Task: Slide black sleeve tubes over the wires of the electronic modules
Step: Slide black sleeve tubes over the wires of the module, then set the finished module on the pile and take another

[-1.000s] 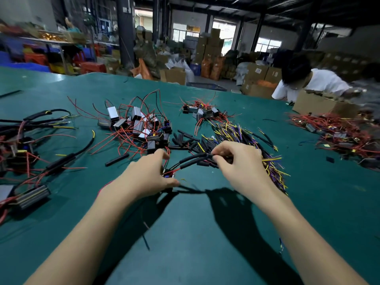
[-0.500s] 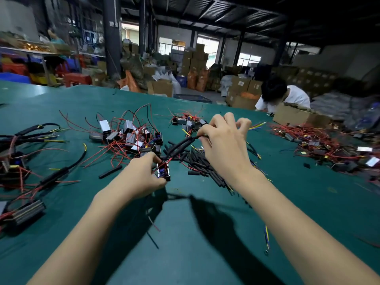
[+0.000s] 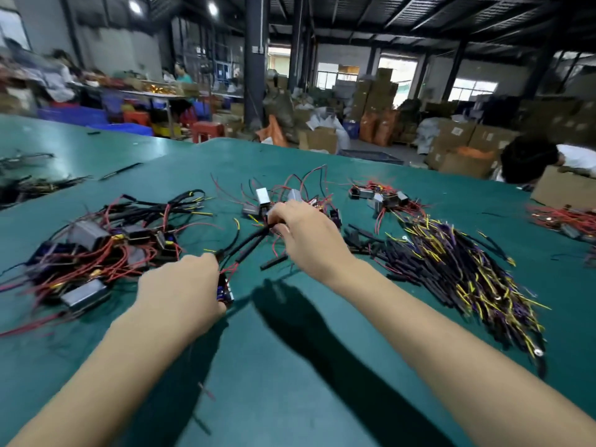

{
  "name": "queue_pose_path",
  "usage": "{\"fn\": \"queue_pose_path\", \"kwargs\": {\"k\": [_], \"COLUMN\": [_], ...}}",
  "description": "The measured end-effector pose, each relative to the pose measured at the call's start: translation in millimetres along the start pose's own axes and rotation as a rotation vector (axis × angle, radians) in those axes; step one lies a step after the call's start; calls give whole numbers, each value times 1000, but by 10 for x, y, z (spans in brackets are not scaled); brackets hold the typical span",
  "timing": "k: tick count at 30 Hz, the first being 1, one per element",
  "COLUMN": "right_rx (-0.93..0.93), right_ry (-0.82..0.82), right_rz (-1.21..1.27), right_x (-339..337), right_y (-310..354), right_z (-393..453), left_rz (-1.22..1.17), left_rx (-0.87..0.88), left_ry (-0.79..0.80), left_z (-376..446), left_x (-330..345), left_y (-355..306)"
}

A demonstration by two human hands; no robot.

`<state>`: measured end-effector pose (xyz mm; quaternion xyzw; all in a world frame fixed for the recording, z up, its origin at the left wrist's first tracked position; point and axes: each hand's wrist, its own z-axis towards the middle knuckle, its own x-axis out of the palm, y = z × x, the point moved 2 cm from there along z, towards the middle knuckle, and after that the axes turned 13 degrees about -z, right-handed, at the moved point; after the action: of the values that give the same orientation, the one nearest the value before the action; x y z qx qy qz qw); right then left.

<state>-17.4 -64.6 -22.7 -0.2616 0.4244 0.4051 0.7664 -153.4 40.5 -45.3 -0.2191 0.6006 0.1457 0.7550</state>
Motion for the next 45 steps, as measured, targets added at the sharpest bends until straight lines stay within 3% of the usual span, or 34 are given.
{"fn": "queue_pose_path", "kwargs": {"k": [5, 13, 16, 21, 28, 34, 41, 45], "right_rx": [-204, -365, -381, -327, -227, 9, 161, 386], "right_ry": [94, 434, 424, 255, 36, 32, 38, 136], "right_rz": [-104, -337, -432, -535, -359, -149, 102, 670], "right_x": [209, 647, 760, 803, 594, 497, 368, 251], "right_y": [222, 97, 43, -82, -296, -411, -558, -642], "right_z": [371, 467, 398, 247, -76, -344, -500, -551], "left_rz": [173, 294, 340, 440, 739, 924, 620, 535], "left_rx": [-53, 24, 33, 85, 97, 102, 40, 166], "left_ry": [32, -114, -103, -71, 33, 150, 85, 68], "left_z": [59, 22, 30, 8, 117, 159, 362, 419], "left_x": [5, 213, 272, 337, 381, 380, 210, 275], "left_y": [143, -168, -197, -256, -359, -395, -555, -926]}}
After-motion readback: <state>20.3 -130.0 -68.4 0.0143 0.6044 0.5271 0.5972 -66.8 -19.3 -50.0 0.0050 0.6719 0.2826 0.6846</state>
